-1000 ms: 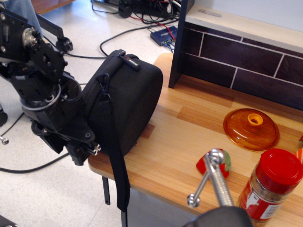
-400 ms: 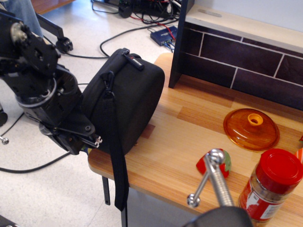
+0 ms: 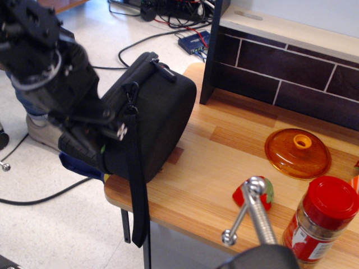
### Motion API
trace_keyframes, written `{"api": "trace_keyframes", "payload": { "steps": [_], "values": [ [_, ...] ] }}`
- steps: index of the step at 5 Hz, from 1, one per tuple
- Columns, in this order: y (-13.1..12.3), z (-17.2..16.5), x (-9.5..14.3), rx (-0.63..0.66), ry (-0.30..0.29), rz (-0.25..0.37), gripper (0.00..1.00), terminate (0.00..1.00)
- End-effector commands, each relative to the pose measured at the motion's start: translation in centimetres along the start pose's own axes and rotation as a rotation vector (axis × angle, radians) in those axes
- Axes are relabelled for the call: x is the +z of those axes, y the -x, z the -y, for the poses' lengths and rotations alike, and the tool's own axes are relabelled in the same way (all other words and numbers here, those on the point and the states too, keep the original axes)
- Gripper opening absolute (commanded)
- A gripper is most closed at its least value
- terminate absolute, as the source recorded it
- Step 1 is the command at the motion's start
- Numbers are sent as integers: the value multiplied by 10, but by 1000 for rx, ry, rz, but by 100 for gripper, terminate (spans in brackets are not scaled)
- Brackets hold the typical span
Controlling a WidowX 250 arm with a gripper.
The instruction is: Unzip zipper bag
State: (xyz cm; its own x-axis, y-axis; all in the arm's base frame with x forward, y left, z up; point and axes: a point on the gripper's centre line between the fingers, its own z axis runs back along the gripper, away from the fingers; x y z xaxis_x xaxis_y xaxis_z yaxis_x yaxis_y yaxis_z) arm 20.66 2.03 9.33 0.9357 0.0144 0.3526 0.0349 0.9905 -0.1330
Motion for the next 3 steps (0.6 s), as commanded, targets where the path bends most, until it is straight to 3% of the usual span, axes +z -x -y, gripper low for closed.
{"api": "trace_keyframes", "payload": {
  "steps": [1, 2, 3],
  "values": [
    [-64, 5, 32, 55, 5, 130, 0, 0],
    [-69, 9, 33, 55, -6, 101, 0, 0],
    [-65, 2, 28, 38, -35, -11, 100, 100]
  ]
}}
